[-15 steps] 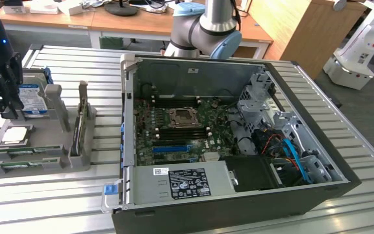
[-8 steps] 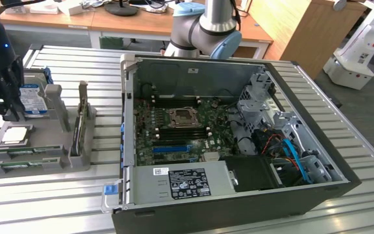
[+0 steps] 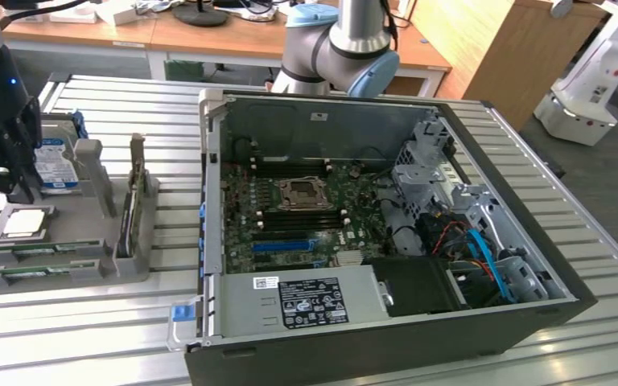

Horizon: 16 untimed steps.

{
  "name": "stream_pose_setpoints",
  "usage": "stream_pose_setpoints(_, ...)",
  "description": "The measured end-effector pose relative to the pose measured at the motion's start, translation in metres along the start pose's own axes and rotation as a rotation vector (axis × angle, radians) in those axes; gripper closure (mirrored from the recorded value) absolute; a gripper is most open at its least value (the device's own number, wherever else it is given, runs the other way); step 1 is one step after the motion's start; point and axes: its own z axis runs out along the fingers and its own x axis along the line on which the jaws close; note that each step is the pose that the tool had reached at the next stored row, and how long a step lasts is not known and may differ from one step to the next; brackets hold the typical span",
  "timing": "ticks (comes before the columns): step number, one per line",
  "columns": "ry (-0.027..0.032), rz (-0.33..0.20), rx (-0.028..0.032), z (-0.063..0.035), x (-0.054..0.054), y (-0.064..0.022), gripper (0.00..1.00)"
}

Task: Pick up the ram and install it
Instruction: 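Pick up the ram and move it above insertion slot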

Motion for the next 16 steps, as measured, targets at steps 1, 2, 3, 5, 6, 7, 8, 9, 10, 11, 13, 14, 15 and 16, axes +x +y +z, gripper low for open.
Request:
stream_pose_setpoints(1,0.0,0.0,0.0,0.0008,0.0,-0.0001,0.69)
stream_pose_setpoints(2,0.0,0.0,0.0,0.0017,0.0,-0.0001,0.69)
stream_pose_setpoints(3,0.0001,0.0,0.0,0.0025,0.0,-0.0001,0.69)
stream_pose_setpoints(5,0.0,0.0,0.0,0.0043,0.0,-0.0002,0.69)
stream_pose_setpoints(6,0.0,0.0,0.0,0.0051,0.0,-0.0003,0.69)
stream_pose_setpoints(7,0.0,0.0,0.0,0.006,0.0,-0.0003,0.69)
stream_pose_setpoints(8,0.0,0.0,0.0,0.007,0.0,-0.0003,0.69)
stream_pose_setpoints(9,0.0,0.0,0.0,0.008,0.0,-0.0004,0.69)
stream_pose_setpoints(10,0.0,0.0,0.0,0.009,0.0,-0.0004,0.69)
stream_pose_setpoints(11,0.0,0.0,0.0001,0.0101,0.0,-0.0005,0.69)
stream_pose_setpoints(13,0.0,0.0,0.0001,0.0122,0.0,-0.0006,0.69)
stream_pose_setpoints(14,-0.0001,0.0,0.0001,0.0132,0.0,-0.0006,0.69)
stream_pose_setpoints(15,0.0,0.0,0.0,0.0142,0.0,-0.0007,0.69)
stream_pose_setpoints(16,0.0,0.0,0.0,0.0152,0.0,-0.0007,0.69)
